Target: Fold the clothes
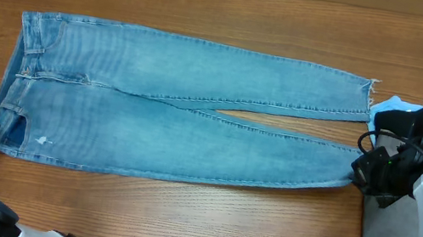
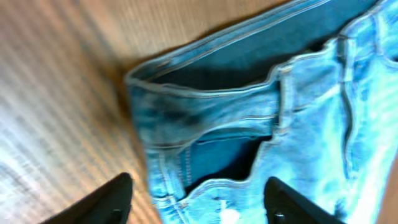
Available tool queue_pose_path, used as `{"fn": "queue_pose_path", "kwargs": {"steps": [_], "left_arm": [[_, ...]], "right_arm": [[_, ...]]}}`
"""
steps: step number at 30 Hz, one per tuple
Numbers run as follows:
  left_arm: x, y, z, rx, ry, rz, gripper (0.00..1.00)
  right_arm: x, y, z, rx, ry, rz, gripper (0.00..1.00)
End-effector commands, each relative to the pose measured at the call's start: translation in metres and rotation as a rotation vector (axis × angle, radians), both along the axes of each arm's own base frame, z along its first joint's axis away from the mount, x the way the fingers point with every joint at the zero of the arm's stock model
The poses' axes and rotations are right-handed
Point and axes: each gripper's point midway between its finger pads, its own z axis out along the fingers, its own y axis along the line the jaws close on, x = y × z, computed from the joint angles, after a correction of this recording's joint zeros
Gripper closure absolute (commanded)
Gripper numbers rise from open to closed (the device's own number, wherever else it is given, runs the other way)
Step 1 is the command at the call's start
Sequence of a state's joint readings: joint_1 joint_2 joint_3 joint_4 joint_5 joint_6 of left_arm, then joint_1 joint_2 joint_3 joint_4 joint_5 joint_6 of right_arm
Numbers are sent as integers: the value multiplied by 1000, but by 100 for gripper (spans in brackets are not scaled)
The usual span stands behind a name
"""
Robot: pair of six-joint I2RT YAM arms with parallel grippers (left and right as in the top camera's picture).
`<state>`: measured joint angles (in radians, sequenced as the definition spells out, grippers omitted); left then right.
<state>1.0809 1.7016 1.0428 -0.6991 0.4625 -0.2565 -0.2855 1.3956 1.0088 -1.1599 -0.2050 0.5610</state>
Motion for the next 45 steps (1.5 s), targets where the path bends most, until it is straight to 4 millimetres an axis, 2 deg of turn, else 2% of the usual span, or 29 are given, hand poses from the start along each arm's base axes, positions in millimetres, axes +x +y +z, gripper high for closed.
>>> {"fn": "queue_pose_path", "kwargs": {"steps": [1, 5, 9, 11, 13, 16, 18, 19, 22, 27, 30, 31, 35, 37, 45], "left_arm": [[-9, 14, 4, 60, 54, 26, 22], [-9, 15, -2, 58, 58, 14, 9], [-4, 18, -12, 58, 45, -14, 8], [5, 20, -18, 53, 0, -44, 10], [9, 20, -24, 40, -16, -49, 16], [8, 19, -36, 19, 1, -52, 31], [6, 17, -43, 1, 14, -51, 43], [5, 16, -48, -10, 21, -51, 55], [3, 16, -52, -11, 38, -48, 72], [4, 20, -52, 8, 36, -46, 73], [6, 20, -50, 6, 22, -49, 84], [12, 17, -45, -17, -21, -57, 96], [16, 16, -27, -37, -38, -52, 96], [14, 19, -12, -36, -40, -38, 96], [0, 25, 64, 24, -50, 18, 96]], "right_arm": [[4, -4, 6, -28, -21, 11, 96], [4, -4, 6, -28, -21, 10, 96], [4, -4, 6, -28, -21, 10, 96], [4, -4, 5, -28, -20, 10, 96], [4, -4, 6, -28, -21, 10, 96], [4, -4, 5, -28, -20, 10, 96], [4, -4, 5, -28, -20, 10, 96], [4, -4, 6, -28, -21, 10, 96], [4, -4, 6, -28, -21, 10, 96], [4, -4, 6, -28, -21, 10, 96], [4, -4, 6, -28, -21, 10, 96], [5, -4, 6, -29, -23, 10, 96], [7, -7, 11, -48, -35, 40, 96], [5, -10, 16, -69, -25, 39, 96], [-1, -21, 57, -148, -34, 51, 96]]}}
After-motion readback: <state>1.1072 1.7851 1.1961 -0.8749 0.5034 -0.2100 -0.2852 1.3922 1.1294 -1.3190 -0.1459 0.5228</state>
